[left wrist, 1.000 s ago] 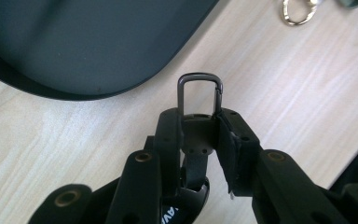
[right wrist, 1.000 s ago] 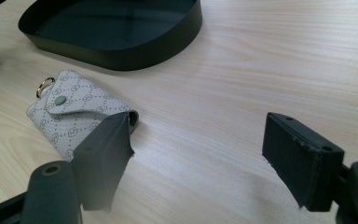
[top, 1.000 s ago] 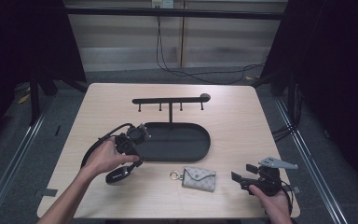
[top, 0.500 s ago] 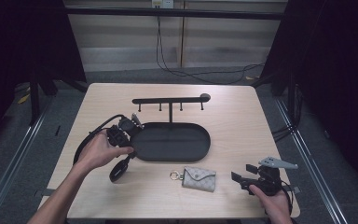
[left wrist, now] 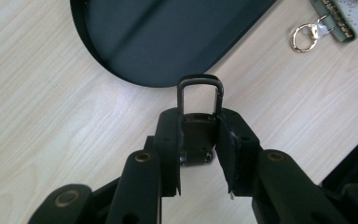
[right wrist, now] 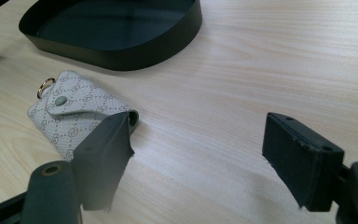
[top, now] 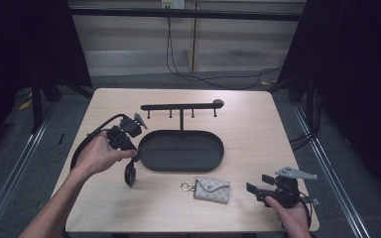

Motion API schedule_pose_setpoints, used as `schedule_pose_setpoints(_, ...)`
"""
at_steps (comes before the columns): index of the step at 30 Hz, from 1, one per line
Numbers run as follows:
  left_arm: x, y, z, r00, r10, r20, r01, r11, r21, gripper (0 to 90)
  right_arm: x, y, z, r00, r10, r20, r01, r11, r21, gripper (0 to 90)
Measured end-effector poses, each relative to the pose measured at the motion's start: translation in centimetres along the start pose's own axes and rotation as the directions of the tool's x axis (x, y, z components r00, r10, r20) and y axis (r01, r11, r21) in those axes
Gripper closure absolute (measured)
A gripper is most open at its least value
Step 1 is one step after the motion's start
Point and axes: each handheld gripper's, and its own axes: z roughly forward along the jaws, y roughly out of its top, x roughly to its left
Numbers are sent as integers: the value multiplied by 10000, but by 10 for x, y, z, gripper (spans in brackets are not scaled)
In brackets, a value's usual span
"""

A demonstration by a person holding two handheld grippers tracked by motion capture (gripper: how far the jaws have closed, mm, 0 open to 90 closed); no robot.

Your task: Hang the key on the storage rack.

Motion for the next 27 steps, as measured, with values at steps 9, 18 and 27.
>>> schedule_pose_setpoints(9, -2, 5, -10, 9995, 17, -305, -11, 9998, 190, 708, 0, 0, 0, 10000, 7, 0, -7, 10000, -12, 234)
schedule_pose_setpoints(18, 0, 8, -27, 9987, -164, -491, 165, 9999, 14, 707, 0, 0, 0, 10000, 46, -21, -46, 10000, 39, 232)
schedule_pose_setpoints(27, 3, 14, -42, 9981, -356, -504, 349, 9993, -150, 708, 0, 0, 0, 10000, 52, -13, -52, 10000, 54, 232)
